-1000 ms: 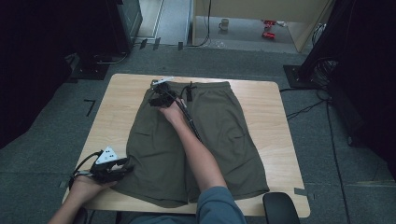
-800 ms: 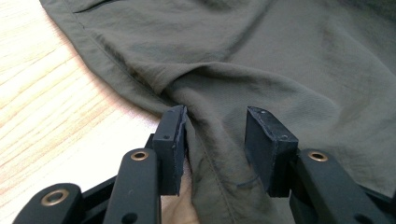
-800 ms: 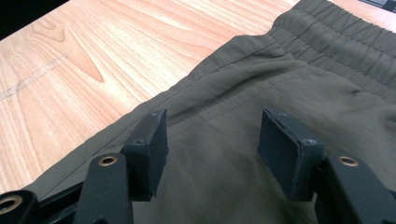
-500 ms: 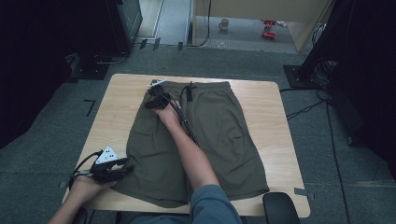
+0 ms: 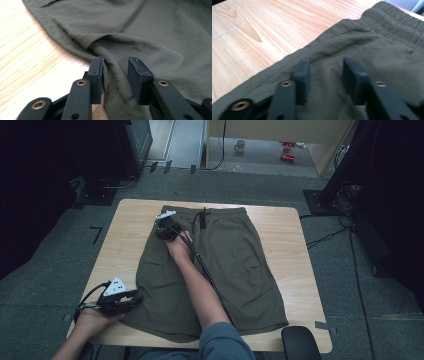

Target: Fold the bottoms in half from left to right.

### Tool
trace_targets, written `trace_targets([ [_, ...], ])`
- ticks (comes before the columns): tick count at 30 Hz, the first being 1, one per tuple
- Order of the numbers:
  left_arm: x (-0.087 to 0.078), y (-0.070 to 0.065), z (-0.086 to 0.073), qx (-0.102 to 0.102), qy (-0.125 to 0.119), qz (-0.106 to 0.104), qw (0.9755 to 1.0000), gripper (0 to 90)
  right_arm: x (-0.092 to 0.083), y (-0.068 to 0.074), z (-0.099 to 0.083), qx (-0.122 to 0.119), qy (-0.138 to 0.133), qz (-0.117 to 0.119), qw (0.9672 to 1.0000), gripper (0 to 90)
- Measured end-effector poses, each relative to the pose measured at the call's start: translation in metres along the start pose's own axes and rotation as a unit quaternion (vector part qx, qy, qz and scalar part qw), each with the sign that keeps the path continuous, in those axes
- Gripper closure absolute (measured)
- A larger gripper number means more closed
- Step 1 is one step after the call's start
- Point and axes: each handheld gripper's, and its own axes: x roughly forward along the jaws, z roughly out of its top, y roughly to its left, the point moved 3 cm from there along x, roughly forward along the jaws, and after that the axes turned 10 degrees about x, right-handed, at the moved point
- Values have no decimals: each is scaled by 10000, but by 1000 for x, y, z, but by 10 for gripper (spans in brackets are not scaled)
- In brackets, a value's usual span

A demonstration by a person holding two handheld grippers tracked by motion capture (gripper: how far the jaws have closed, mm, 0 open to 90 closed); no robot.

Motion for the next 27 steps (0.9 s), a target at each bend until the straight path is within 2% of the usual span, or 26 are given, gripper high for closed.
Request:
trace_targets([
  [1,0,0,0,0,0,0,10000,690,0,0,0,0,0,0,10000,654],
  [3,0,0,1,-30,7,-20,10000,719,0,3,-1,-21,-6,34,10000,734],
  [5,1,0,2,-32,25,-43,10000,750,0,3,-1,-5,-1,52,10000,757],
  [6,2,-1,3,-23,46,-59,10000,762,0,3,0,18,-12,23,10000,815],
  [10,2,-1,4,-42,80,-108,9999,807,0,1,0,118,-10,4,9999,874],
  [14,3,-1,6,-86,140,-139,9998,848,0,0,0,155,-3,31,9999,899],
  [17,3,0,7,-99,210,-121,9997,875,0,-2,2,379,90,108,9992,900],
  [19,2,1,8,-174,210,-144,9995,885,-1,-4,5,570,255,173,9979,900],
  [20,1,1,9,-214,198,-146,9995,888,-1,-5,6,589,314,200,9976,900],
  [23,-4,2,13,-244,61,-87,9996,898,-6,-10,12,517,412,237,9975,900],
  [24,-7,2,15,-236,-33,-54,9997,898,-6,-10,12,517,412,237,9975,900],
  [25,-13,1,20,-271,-248,-32,9993,900,-10,-12,16,518,403,256,9975,900],
  [27,-17,0,25,-270,-425,-2,9987,900,-16,-14,19,511,395,270,9975,900],
])
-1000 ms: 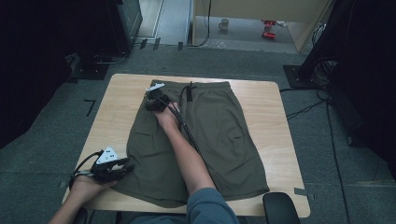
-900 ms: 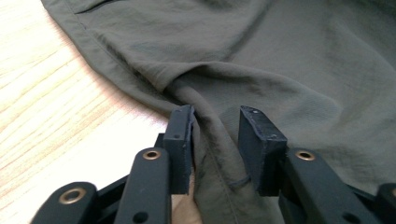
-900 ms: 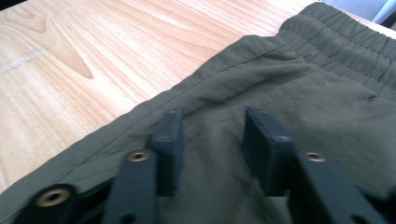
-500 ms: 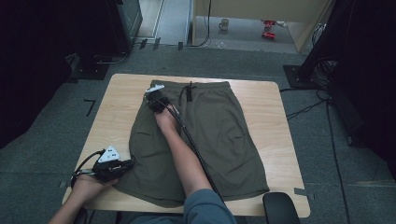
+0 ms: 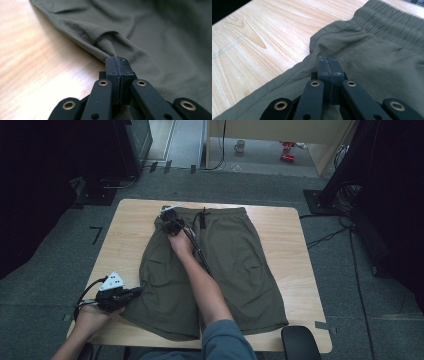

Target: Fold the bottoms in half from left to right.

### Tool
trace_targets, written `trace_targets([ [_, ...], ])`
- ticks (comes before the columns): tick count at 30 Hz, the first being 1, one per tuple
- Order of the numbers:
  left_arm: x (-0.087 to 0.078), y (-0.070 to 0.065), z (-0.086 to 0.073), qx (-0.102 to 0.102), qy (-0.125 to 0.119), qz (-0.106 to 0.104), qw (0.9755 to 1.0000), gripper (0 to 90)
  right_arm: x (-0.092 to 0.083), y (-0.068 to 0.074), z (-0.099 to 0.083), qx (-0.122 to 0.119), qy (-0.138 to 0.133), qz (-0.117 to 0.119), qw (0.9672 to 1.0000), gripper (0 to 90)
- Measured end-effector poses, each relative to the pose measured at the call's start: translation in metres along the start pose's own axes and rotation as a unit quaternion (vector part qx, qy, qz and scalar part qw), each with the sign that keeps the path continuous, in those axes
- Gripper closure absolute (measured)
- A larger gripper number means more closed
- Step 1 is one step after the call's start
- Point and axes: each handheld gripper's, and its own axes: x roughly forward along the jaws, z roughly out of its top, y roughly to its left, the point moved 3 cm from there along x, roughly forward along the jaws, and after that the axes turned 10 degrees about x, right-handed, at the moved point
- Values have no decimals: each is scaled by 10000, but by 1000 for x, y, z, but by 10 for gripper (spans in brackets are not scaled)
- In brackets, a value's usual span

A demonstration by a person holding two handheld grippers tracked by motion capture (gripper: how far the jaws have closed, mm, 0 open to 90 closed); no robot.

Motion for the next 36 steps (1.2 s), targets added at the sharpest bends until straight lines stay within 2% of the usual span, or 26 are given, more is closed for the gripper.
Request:
trace_targets([
  [6,-9,-12,18,39,-430,-103,9990,900,-20,-3,9,-144,-44,2,9999,900],
  [9,-10,-16,24,83,-520,-138,9985,900,-26,-4,11,-160,-60,4,9999,900],
  [10,-12,-20,31,75,-630,-213,9978,900,-33,-5,14,-188,-81,13,9998,900],
  [16,-15,-27,47,107,-821,-378,9958,900,-52,-9,22,-240,-175,31,9996,900],
  [17,-17,-29,55,58,-913,-477,9947,900,-56,-10,23,-223,-187,38,9996,900],
  [19,-17,-33,64,84,-986,-550,9936,900,-64,-12,26,-240,-241,46,9994,900],
  [23,-17,-42,82,201,-1120,-688,9911,900,-80,-19,31,-213,-310,47,9993,900],
  [29,-8,-55,107,389,-1112,-935,9886,900,-105,-32,34,-125,-421,37,9990,900],
  [34,2,-64,119,467,-1060,-1120,9869,900,-122,-45,34,-99,-487,-41,9988,900],
  [35,6,-68,126,496,-1056,-1192,9860,900,-130,-53,33,-78,-507,-79,9987,900],
  [36,6,-68,126,496,-1056,-1192,9860,900,-130,-53,33,-78,-507,-79,9987,900],
])
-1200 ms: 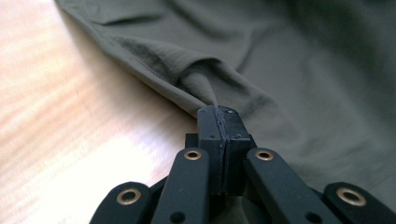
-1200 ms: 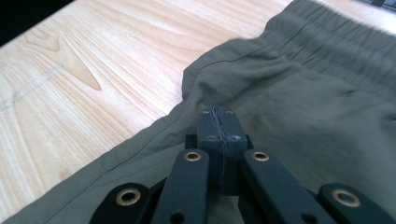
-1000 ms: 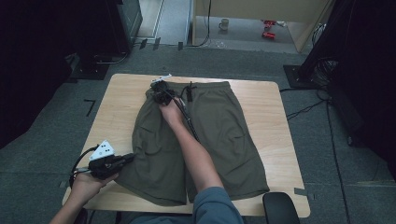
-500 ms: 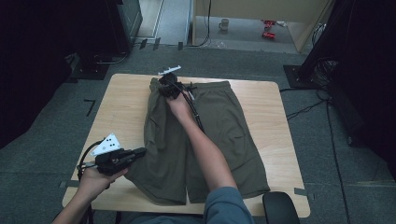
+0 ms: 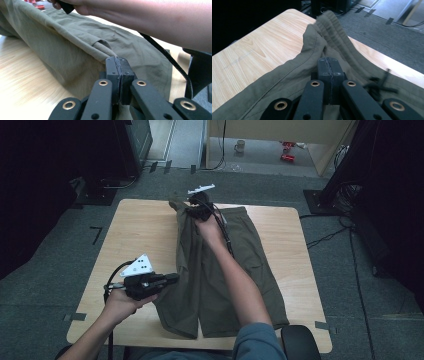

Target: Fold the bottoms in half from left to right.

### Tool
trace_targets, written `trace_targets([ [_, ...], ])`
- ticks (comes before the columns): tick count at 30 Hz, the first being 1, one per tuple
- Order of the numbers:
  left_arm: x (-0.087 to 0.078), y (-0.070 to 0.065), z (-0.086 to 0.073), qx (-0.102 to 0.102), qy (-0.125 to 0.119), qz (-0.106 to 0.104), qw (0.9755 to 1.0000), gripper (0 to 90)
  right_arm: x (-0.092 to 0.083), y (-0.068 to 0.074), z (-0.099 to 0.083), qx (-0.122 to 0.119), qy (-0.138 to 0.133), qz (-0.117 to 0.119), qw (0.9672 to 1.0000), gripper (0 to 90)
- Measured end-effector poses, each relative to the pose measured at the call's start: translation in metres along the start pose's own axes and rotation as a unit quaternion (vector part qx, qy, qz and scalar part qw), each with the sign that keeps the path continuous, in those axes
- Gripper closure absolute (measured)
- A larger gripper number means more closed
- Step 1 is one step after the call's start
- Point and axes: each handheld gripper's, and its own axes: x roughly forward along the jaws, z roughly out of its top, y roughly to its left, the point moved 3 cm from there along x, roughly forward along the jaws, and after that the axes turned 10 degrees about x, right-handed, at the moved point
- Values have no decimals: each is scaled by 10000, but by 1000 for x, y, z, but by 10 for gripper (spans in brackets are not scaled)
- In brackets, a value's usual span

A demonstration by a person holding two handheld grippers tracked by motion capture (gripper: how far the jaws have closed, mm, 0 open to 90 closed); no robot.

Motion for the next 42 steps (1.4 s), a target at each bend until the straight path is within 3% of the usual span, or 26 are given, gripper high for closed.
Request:
trace_targets([
  [5,26,-5,14,105,62,-202,9997,900,-26,-26,-5,8,-19,-227,9997,900],
  [6,26,-5,14,105,62,-202,9997,900,-26,-26,-5,8,-19,-227,9997,900],
  [7,38,-7,17,110,107,-272,9995,900,-34,-36,-8,51,-6,-311,9995,900],
  [8,38,-7,17,110,107,-272,9995,900,-34,-36,-8,51,-6,-311,9995,900],
  [10,57,-11,19,155,216,-359,9990,900,-42,-54,-15,69,34,-494,9987,900],
  [11,57,-11,19,155,216,-359,9990,900,-42,-54,-15,69,34,-494,9987,900],
  [12,70,-14,20,140,246,-431,9987,899,-47,-66,-21,129,70,-595,9981,900],
  [13,70,-14,20,140,246,-431,9987,899,-49,-72,-24,185,95,-648,9977,900],
  [16,94,-19,18,119,375,-522,9979,898,-54,-90,-32,305,160,-782,9963,900],
  [21,118,-23,9,139,622,-585,9963,897,-56,-111,-44,331,354,-1050,9933,900],
  [24,135,-22,-2,68,817,-637,9946,896,-52,-128,-58,374,631,-1168,9904,900],
  [27,141,-20,-11,69,901,-614,9940,896,-47,-136,-68,246,566,-1195,9909,900],
  [32,148,-16,-23,108,1145,-516,9920,896,-37,-142,-81,361,742,-1262,9886,900],
  [34,149,-10,-31,-39,1255,-479,9909,892,-31,-145,-87,414,852,-1261,9875,900],
  [42,153,4,-48,-194,1552,-470,9866,890,-19,-146,-98,424,985,-1221,9867,900],
])
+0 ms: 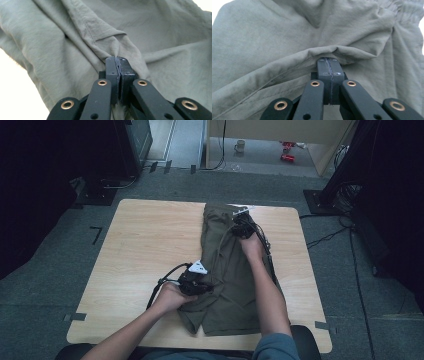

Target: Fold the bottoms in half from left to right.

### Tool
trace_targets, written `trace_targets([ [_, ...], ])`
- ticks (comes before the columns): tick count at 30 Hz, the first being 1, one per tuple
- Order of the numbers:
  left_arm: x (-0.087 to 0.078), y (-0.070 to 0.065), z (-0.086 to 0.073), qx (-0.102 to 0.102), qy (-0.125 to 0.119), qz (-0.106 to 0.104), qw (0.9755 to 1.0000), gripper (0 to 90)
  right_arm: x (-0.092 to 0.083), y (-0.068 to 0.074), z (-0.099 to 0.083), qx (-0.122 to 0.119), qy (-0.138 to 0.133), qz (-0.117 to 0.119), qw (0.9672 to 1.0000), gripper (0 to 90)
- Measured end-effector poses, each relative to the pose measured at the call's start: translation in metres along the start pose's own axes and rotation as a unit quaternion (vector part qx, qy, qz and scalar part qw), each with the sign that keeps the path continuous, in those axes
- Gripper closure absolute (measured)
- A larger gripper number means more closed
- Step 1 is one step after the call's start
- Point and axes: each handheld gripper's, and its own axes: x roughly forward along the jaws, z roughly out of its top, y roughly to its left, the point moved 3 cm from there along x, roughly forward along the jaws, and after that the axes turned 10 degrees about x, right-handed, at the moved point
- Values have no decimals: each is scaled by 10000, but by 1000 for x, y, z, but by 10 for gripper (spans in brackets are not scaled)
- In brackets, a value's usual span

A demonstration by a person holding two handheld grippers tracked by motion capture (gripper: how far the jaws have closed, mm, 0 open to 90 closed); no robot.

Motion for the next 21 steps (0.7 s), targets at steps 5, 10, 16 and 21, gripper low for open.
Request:
trace_targets([
  [5,-1,10,-7,-80,-2,-29,10000,885,3,0,-7,-54,-184,33,9998,900],
  [10,-6,17,-11,13,36,37,10000,883,3,2,-7,-26,-152,33,9999,900],
  [16,-18,30,-19,-1,87,145,9999,877,5,7,-8,-24,-210,73,9997,900],
  [21,-30,44,-28,-48,106,317,9994,870,6,12,-9,-61,-251,102,9996,900],
])
